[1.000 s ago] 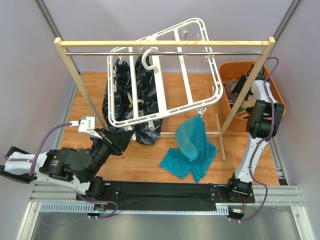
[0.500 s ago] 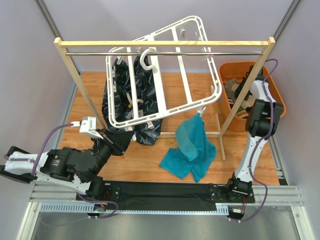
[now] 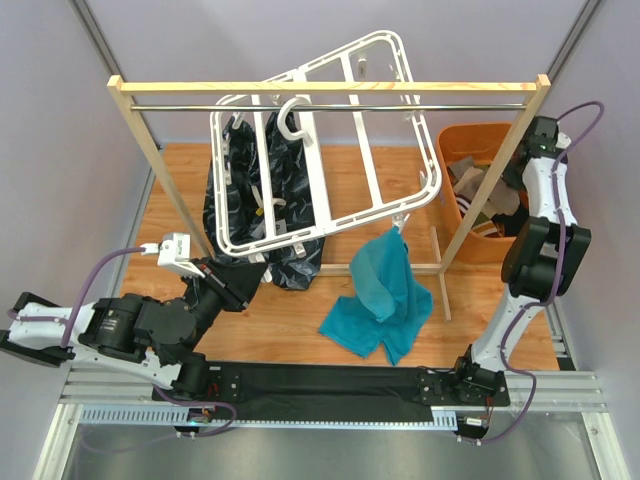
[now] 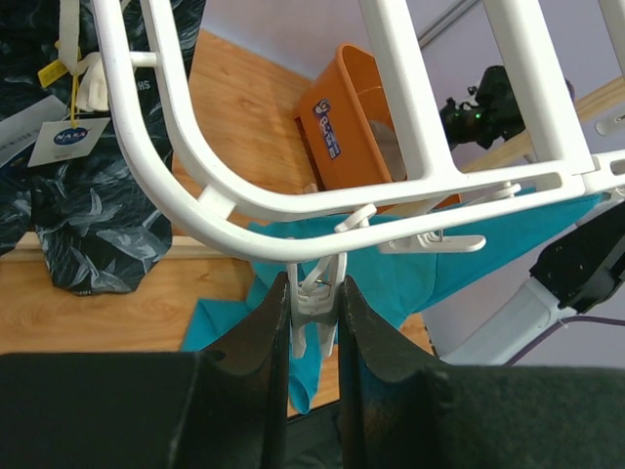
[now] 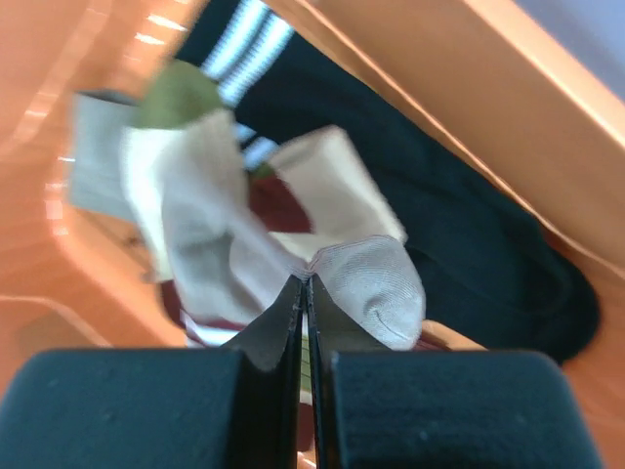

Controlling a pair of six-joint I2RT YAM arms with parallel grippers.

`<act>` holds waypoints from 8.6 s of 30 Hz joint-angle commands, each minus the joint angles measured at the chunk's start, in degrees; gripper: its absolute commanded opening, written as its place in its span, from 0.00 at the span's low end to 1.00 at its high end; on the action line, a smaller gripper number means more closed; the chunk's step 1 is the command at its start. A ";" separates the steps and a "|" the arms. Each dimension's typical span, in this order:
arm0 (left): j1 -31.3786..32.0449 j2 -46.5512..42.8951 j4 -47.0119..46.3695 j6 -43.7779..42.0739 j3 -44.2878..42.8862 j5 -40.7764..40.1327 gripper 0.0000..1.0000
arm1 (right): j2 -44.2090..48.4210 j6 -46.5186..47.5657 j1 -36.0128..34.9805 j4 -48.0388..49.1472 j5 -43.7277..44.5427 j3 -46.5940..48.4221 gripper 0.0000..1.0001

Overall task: Clip the socks to the hanger
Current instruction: Pick up the sock, then clamp the sock onto the hanger.

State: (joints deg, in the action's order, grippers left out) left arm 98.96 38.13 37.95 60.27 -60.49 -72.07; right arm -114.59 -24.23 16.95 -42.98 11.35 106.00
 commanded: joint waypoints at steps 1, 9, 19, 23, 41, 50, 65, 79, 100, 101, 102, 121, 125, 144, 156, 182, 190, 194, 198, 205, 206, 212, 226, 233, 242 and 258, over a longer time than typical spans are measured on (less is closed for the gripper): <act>0.10 -0.51 3.97 1.08 0.37 0.79 0.00 | -0.12 -1.96 0.63 -4.22 3.76 -3.95 0.00; 0.01 -1.22 3.27 0.55 1.16 0.71 0.00 | 0.07 -0.65 2.65 -3.77 0.87 -7.84 0.04; 0.01 -1.57 3.53 0.81 1.16 0.88 0.00 | 1.29 1.11 1.77 -0.19 -0.02 -0.62 0.54; 0.01 -1.48 3.27 0.90 1.08 0.97 0.00 | -0.11 0.06 1.60 5.88 -6.68 0.87 0.59; 0.09 0.72 9.33 7.66 -0.60 0.00 0.00 | -18.92 -3.81 -1.30 18.63 -26.13 12.22 0.54; 0.01 1.77 9.07 7.32 -0.95 0.79 0.00 | -17.34 -8.03 -1.48 25.32 -25.42 10.63 0.43; 0.01 2.21 8.28 7.49 -0.33 0.79 0.00 | -25.33 -6.71 -4.29 21.27 -19.79 18.02 0.45; 0.01 1.60 8.19 7.32 0.11 -0.08 0.00 | -30.78 -6.62 -6.05 12.92 -3.45 24.78 0.42; 0.01 0.72 7.58 6.71 0.63 1.58 0.00 | -11.29 -6.18 -3.51 10.04 -8.62 19.78 0.00; 0.01 0.54 6.70 5.66 0.72 2.02 0.00 | -9.36 -5.92 -3.07 9.24 -8.89 19.86 0.00; 0.01 0.19 6.69 5.30 0.72 2.20 0.00 | -8.82 -5.66 -2.80 8.36 -9.42 20.13 0.00; 0.01 -5.26 2.48 1.78 4.68 2.90 0.00 | 3.05 4.55 -1.13 -4.92 -5.64 16.52 0.00; 0.01 -5.61 2.04 1.17 4.77 2.73 0.00 | 1.30 1.04 -1.13 -3.60 -8.28 18.80 0.00; 0.01 -6.49 2.30 0.46 4.68 2.46 0.00 | 6.92 -3.80 1.15 1.43 11.73 -10.37 0.08; 0.01 -7.19 4.14 2.04 5.03 2.38 0.00 | 3.49 4.60 -2.01 -6.79 13.19 6.77 0.64; 0.01 -5.52 2.39 2.57 5.21 2.90 0.00 | -14.35 -18.56 1.33 -11.60 -0.99 18.02 0.49; 0.01 -5.43 2.04 2.75 5.47 2.90 0.00 | -15.49 -22.35 1.07 -13.97 1.74 17.40 0.48; 0.09 -5.35 1.95 2.84 5.47 2.99 0.00 | -16.46 -23.15 0.54 -13.80 3.24 17.23 0.50; 0.01 -5.43 2.30 2.75 5.38 3.08 0.00 | -18.91 -22.97 0.36 -12.92 3.15 19.15 0.52; 0.01 -5.35 2.74 2.75 5.03 2.73 0.00 | -21.47 -23.67 0.36 -14.67 3.67 21.19 0.37; 0.01 -5.35 2.91 2.83 4.94 2.64 0.00 | -21.12 -23.58 0.36 -14.50 3.76 20.66 0.35; 0.01 -5.26 3.62 2.75 4.50 2.38 0.00 | -16.64 -22.53 0.36 -13.44 5.43 18.28 0.17; 0.01 -5.78 3.44 2.22 4.77 3.43 0.00 | -3.64 -12.26 0.72 -17.73 7.45 21.18 0.00; 0.01 -5.09 2.83 1.08 4.94 5.28 0.00 | 19.27 -11.80 0.89 -21.09 2.54 5.69 0.00; 0.01 -4.20 2.39 2.57 6.35 1.86 0.00 | 58.48 -11.81 -5.31 -25.56 -0.90 -11.86 0.00; 0.01 -1.66 -9.30 -8.33 9.25 0.88 0.00 | 74.68 -7.24 -16.33 -50.01 -48.53 -6.41 0.00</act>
State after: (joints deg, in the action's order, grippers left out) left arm 98.91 34.65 27.11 55.46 -52.40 -72.16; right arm -39.62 -32.93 2.98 -76.23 -22.92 100.66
